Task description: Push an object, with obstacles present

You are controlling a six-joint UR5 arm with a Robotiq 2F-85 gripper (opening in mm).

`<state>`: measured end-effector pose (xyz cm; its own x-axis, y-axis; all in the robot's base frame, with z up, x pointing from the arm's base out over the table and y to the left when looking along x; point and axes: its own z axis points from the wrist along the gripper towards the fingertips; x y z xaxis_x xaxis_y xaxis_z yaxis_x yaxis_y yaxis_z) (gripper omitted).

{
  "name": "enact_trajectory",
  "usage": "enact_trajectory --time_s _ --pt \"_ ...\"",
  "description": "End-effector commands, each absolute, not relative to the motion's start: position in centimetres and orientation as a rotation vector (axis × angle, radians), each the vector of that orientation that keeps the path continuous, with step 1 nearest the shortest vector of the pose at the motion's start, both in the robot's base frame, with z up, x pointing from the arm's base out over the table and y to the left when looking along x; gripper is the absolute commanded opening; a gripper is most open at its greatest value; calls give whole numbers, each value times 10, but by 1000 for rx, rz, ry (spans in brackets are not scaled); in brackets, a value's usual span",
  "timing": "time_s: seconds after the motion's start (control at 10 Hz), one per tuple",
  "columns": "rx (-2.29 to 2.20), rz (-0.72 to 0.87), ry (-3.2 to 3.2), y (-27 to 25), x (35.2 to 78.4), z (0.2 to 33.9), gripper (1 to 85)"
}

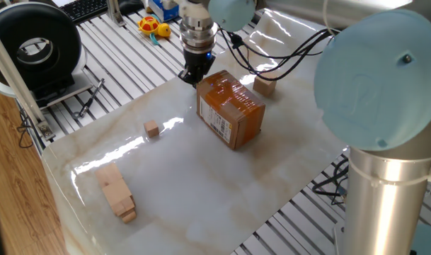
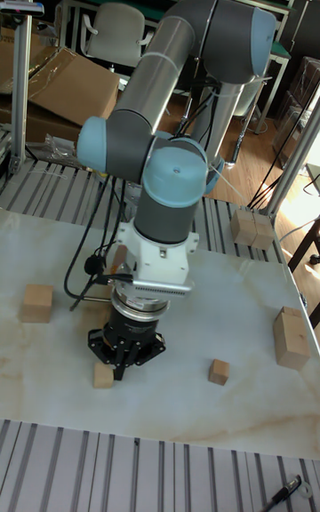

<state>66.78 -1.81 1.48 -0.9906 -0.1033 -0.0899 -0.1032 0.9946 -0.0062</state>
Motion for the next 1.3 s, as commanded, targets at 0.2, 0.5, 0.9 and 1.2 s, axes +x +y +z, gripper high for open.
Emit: enact_trajectory --time_s 0.2,0.5,0.9,1.2 --pt "-34 16 3044 -24 669 17 13" --pt "-143 -10 3051 -80 664 15 13" --pt "-161 8 3045 -107 656 14 23" --pt "-113 31 3048 -104 656 14 23"
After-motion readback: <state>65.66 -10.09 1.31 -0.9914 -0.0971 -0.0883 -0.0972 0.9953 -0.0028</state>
